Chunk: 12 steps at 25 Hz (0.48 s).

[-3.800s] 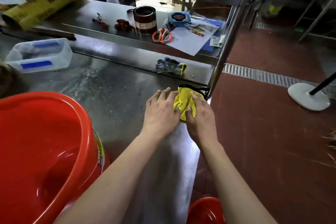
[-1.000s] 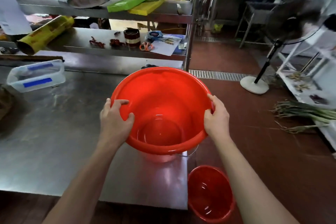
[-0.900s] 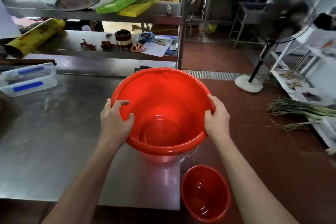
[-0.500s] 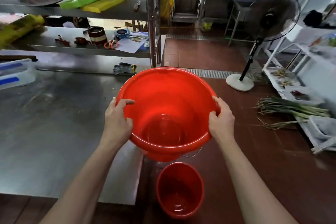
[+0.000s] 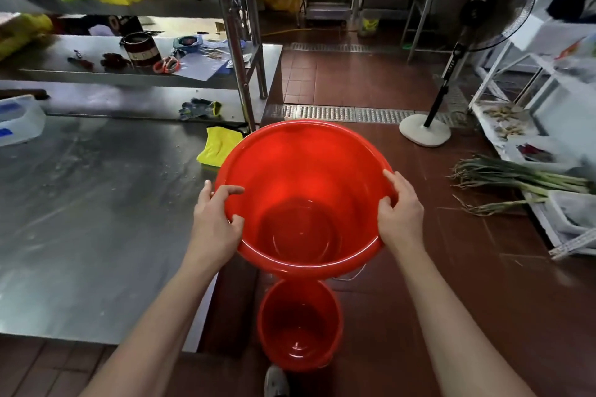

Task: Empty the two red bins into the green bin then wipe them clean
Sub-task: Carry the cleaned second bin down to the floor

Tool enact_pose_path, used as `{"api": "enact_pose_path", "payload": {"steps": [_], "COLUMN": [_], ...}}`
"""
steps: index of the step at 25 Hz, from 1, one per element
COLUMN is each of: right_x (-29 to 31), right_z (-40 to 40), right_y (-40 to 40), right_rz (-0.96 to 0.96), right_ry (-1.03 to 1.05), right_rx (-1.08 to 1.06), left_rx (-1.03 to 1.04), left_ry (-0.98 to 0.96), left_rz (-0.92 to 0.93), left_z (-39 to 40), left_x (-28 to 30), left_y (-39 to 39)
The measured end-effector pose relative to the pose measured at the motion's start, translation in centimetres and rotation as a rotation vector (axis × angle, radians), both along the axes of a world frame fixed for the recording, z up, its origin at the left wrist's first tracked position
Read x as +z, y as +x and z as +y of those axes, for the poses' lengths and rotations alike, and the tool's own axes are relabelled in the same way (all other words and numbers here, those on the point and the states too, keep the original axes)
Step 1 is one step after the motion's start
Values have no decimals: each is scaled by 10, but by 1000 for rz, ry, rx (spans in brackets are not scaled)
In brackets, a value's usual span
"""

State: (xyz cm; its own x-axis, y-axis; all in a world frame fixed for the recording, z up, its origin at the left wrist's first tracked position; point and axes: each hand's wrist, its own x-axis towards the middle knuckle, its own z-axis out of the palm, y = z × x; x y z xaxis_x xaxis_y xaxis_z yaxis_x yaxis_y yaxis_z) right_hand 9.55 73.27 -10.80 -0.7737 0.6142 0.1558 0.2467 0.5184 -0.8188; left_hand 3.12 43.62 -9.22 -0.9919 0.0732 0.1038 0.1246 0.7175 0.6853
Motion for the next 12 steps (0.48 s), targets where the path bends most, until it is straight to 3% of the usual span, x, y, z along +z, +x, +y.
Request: {"api": "enact_pose_path", "payload": {"steps": [12], "right_x": [-21], "right_z": [48], "right_y": [-47], "right_rz": [-40], "right_ry": [65], "right_rx": [-65], "left_rx": [-83], "left_ry": [69], "left_rz": [-117], "left_z": [52], "left_x": [-31], "left_y": [-69]}}
